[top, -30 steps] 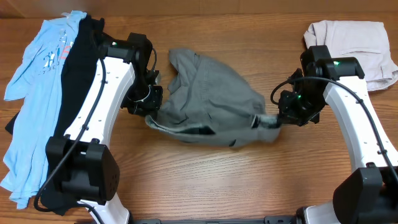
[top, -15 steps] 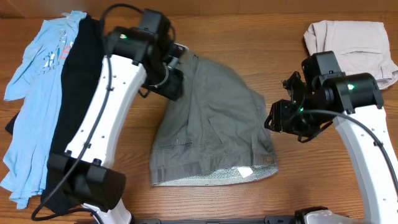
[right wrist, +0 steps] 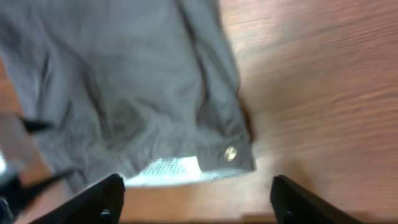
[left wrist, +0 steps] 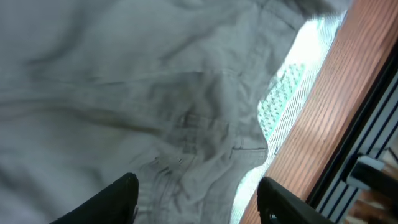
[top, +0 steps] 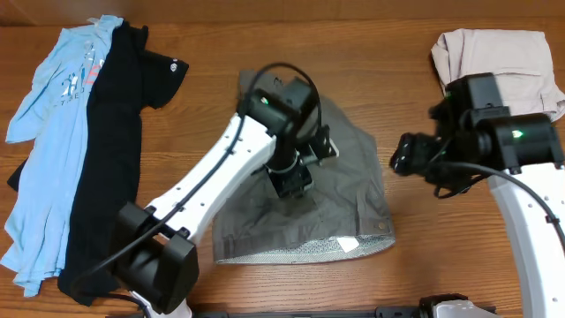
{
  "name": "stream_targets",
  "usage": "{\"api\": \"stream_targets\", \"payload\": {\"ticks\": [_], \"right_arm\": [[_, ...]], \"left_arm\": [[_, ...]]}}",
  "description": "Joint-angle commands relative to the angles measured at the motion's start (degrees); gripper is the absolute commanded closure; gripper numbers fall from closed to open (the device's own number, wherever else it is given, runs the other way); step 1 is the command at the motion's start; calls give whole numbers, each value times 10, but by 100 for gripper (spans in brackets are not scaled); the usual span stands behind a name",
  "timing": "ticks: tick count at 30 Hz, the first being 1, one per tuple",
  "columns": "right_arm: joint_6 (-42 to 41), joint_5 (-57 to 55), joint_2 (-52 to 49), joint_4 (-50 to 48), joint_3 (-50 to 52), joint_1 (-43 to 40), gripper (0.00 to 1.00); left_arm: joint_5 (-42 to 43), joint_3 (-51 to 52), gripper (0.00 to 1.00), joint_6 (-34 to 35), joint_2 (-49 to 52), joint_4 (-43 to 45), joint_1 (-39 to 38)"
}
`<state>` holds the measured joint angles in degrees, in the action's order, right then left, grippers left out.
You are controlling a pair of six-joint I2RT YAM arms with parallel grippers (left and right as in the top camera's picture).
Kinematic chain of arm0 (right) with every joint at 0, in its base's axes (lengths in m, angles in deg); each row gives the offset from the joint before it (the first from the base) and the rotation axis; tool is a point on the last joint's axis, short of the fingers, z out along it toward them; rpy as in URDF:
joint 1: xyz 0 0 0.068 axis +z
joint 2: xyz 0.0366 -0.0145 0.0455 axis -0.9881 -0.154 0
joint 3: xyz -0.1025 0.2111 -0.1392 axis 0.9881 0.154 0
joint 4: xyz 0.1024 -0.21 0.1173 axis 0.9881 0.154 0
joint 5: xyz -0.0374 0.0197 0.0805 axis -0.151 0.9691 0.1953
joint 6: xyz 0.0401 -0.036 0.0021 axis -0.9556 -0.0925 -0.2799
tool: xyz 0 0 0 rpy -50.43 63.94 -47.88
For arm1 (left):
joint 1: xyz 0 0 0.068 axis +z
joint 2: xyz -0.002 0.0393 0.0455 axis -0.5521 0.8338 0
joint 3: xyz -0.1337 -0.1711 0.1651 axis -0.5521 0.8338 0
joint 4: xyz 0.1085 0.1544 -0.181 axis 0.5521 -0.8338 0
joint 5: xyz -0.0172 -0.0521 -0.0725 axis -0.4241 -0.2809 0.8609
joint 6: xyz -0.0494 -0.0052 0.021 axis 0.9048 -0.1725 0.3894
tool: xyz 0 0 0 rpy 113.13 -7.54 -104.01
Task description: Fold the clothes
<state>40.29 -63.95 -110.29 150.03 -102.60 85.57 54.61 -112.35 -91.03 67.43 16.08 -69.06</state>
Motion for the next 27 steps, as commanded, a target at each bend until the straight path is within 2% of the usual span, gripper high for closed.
{"api": "stream_targets", "payload": {"ticks": [1,8,10,11,16,23,27], "right_arm": [[15,-12,9,-15,-1,-50,17],[43,-2,9,-20,-1,-84,15],[43,-2,9,-23,-1,-84,14],[43,-2,9,-24,-1,-84,14],[42,-2,8,-30,-1,-84,13],[43,-3,3,-29,-1,-84,12],[43,-3,0,-27,-1,-84,12]], "left_arm": [[2,52,32,-21,7,24,-16],[18,145,24,-5,7,93,-18],[22,149,21,33,7,95,-19],[21,149,21,63,7,96,-19],[35,151,23,333,7,108,-25],[-3,171,20,505,7,108,-82],[-69,172,20,579,7,86,-117]]}}
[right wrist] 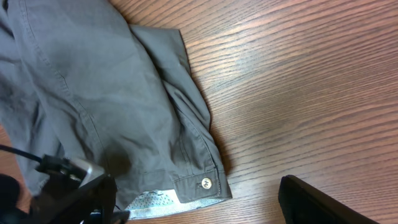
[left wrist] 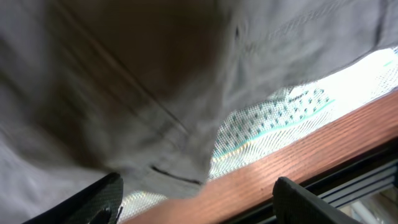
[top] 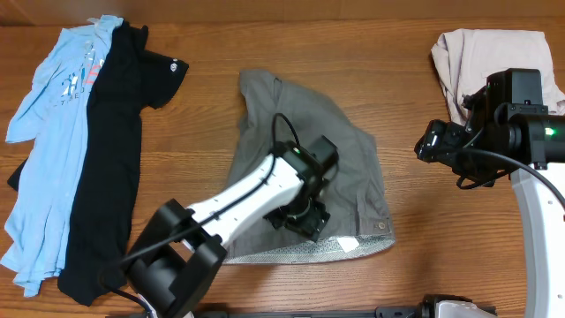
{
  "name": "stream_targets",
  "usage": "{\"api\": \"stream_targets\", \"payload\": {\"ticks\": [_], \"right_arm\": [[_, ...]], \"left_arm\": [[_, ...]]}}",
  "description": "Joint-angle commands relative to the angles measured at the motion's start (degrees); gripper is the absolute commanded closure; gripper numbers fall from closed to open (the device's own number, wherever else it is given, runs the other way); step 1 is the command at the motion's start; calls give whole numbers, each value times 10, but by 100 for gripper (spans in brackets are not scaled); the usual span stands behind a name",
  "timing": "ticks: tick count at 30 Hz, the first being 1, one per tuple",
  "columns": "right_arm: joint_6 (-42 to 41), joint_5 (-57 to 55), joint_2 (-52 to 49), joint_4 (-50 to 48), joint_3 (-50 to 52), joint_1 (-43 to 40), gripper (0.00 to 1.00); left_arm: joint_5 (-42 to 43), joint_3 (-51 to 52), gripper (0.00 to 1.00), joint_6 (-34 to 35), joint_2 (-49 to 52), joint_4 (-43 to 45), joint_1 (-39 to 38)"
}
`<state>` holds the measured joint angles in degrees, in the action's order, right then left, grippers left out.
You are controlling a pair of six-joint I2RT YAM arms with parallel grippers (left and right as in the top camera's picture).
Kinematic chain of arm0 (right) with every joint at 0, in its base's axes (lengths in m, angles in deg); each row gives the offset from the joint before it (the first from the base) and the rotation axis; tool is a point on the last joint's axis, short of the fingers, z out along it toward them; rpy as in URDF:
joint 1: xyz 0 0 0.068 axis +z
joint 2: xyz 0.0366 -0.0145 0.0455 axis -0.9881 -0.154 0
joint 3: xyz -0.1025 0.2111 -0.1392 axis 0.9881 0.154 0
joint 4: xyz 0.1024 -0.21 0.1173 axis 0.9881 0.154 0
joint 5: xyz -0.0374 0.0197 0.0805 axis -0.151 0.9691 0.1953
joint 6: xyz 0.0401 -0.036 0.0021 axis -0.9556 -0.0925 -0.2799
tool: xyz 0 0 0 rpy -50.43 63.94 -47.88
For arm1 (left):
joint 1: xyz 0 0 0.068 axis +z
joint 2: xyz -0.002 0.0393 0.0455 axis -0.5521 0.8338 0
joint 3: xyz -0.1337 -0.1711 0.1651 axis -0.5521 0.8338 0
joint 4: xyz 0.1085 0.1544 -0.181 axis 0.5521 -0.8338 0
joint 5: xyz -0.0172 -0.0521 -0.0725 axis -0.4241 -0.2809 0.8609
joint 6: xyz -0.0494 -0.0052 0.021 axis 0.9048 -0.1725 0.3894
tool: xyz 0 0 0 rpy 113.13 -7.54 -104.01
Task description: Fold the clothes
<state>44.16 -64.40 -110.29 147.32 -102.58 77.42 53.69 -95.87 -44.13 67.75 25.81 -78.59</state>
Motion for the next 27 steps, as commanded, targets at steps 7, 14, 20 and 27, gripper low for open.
{"api": "stream_targets", "payload": {"ticks": [7,14,20,27], "right_arm": [[4,0,0,2,-1,-3,12],[4,0,-1,2,-1,-3,12],[4,0,-1,4,-1,-2,12],[4,1,-1,3,-1,-2,12]], "left_arm": [[-147,15,20,183,3,-38,-28],[-139,40,24,183,3,44,-30],[-139,58,45,183,3,88,-30],[-148,58,96,178,3,94,-29]]}}
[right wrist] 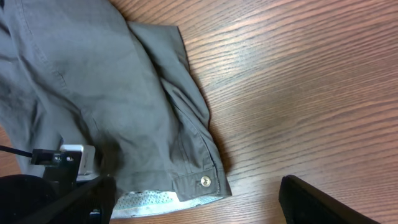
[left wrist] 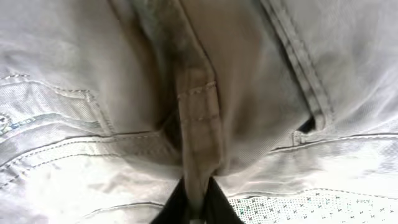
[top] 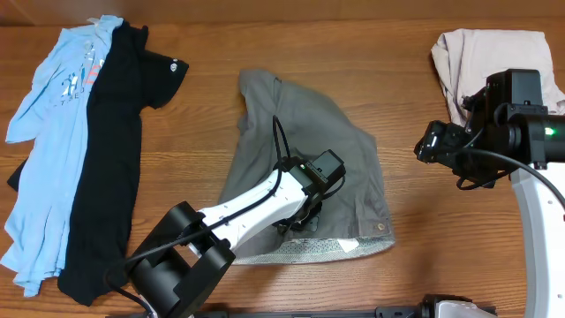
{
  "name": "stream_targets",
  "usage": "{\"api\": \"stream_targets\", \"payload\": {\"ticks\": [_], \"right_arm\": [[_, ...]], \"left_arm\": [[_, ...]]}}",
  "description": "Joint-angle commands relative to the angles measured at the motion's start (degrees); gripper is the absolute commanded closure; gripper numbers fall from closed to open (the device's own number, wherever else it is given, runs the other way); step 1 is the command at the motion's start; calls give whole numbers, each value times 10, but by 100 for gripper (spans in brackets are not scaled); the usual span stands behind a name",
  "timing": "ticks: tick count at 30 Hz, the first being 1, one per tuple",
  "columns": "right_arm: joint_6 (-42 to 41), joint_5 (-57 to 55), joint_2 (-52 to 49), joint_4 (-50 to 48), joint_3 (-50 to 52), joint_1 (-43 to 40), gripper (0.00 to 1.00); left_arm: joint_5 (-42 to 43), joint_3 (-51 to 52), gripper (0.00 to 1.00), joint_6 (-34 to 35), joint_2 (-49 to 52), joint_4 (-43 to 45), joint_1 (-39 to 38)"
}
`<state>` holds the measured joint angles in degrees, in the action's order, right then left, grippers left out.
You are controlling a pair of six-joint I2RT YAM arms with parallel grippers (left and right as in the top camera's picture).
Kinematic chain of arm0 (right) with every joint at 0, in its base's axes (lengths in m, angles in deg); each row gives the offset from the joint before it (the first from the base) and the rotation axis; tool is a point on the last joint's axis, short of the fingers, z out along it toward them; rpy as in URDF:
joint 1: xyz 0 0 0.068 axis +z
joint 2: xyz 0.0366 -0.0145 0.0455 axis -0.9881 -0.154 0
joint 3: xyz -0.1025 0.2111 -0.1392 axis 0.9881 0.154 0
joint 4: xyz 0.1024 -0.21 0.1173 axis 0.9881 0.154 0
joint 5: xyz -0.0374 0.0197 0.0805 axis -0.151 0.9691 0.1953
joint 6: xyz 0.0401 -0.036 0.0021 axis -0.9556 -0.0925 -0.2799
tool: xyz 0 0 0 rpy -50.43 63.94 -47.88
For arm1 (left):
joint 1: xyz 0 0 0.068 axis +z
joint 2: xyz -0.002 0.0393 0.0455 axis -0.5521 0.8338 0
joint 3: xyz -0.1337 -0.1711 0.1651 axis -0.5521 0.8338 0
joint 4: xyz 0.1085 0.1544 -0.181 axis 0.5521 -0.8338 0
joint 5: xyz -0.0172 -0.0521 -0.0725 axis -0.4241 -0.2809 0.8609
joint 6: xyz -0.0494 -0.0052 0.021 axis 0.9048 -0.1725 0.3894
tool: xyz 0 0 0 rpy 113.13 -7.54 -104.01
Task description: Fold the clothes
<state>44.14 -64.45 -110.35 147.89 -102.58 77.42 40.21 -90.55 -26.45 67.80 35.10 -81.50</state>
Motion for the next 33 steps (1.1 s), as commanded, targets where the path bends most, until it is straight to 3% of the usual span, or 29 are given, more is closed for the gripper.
{"api": "stream_targets", "payload": {"ticks": [1,5,8,15,24,33], "right_arm": [[4,1,0,-2,-1,-2,12],[4,5,0,0,-1,-2,12],[20,75,0,-4,-1,-2,8],[48,175,0,3,-1,1,9],[45,185,0,-10,-1,88,9],[-99,136,0,-111,83,253,13]], "left_arm": [[-13,2,96,0,3,-1,2],[-13,-88,96,-44,2,-75,41],[-13,-191,96,-82,2,-110,81],[-21,-367,96,-93,2,-27,173],[-20,-390,96,-86,2,114,205],[-23,-390,96,-75,2,196,210]]}}
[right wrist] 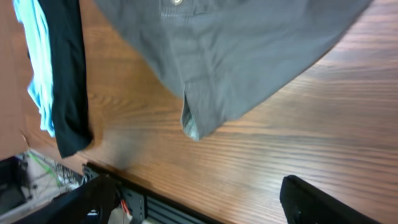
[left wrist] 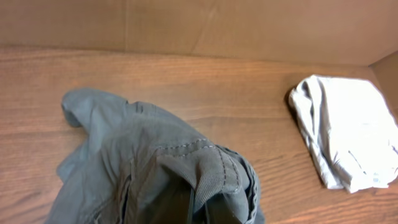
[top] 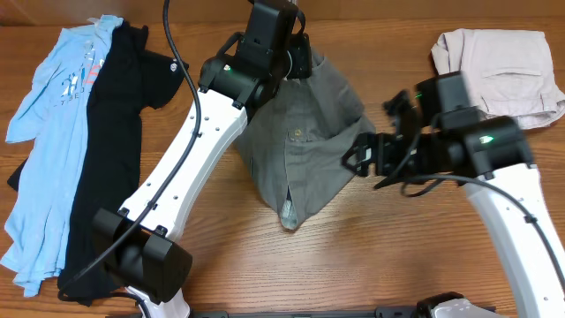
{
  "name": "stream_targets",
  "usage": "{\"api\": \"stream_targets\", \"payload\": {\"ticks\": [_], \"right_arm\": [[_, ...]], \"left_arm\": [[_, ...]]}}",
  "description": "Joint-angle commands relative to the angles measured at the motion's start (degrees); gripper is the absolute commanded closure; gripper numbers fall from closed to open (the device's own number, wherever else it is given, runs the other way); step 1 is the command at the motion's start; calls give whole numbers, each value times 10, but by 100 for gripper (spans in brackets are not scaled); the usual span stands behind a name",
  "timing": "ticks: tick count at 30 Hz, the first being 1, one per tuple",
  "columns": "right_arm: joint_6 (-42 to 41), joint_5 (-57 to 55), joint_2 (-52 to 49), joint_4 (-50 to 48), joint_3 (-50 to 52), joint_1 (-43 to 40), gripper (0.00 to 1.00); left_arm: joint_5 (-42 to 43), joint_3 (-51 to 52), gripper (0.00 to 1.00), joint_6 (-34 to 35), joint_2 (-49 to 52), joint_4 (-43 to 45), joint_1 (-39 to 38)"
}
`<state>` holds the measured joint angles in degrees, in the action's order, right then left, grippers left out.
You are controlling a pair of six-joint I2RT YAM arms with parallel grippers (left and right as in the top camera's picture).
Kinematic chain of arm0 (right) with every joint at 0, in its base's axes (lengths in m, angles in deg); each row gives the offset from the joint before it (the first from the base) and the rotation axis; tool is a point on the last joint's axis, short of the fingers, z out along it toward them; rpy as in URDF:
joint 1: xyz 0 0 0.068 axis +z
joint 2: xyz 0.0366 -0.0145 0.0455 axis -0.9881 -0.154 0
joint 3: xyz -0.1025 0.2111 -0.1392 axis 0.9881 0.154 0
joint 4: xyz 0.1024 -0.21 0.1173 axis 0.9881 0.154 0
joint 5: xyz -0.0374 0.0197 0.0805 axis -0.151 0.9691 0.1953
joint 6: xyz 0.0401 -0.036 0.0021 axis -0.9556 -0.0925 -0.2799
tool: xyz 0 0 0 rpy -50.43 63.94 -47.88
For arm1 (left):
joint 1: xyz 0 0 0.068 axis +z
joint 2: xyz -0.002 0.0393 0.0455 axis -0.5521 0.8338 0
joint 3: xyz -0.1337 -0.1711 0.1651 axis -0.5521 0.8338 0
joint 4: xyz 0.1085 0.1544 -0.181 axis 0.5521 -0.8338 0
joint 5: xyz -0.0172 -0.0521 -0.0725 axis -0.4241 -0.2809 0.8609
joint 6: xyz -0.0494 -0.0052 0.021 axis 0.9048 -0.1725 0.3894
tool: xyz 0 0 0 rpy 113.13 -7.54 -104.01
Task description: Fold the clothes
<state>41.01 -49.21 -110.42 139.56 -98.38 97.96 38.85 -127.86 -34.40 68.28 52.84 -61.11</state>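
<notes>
A pair of grey shorts [top: 305, 132] hangs lifted over the middle of the table, its lowest corner [top: 287, 216] touching the wood. My left gripper [top: 298, 60] is shut on a bunched fold at the top of the shorts. In the left wrist view that fold [left wrist: 205, 171] covers the left gripper [left wrist: 199, 214]. My right gripper [top: 357, 159] stands open just right of the hanging cloth, holding nothing. In the right wrist view the shorts [right wrist: 249, 56] fill the top, above the open right gripper [right wrist: 198, 182].
A folded beige garment [top: 499, 62] lies at the back right, also in the left wrist view [left wrist: 345, 130]. A black shirt [top: 110, 150] and a light blue shirt [top: 48, 141] lie spread at the left. The table's front edge [right wrist: 155, 205] is close under the right gripper.
My left gripper was low, shut on a fold by the shorts' waistband; it now holds the shorts high toward the table's back. My right gripper has moved left, next to the hanging cloth.
The grey shorts lay flat with my left gripper open over their middle. Then it was open near the front waistband, then shut on a fold there. Now the shorts hang from it, and my right gripper, which stayed open at the right, is beside them.
</notes>
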Motion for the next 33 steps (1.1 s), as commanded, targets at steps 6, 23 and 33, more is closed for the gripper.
{"api": "stream_targets", "payload": {"ticks": [6,23,33], "right_arm": [[-138,-94,-16,-150,143,164,14],[-212,-186,-186,-237,169,259,28],[-225,-207,-186,-242,169,259,28]], "left_arm": [[-20,-17,96,7,-3,28,6],[-24,-17,96,0,-3,-25,7],[-24,-17,96,0,-3,-20,9]]}}
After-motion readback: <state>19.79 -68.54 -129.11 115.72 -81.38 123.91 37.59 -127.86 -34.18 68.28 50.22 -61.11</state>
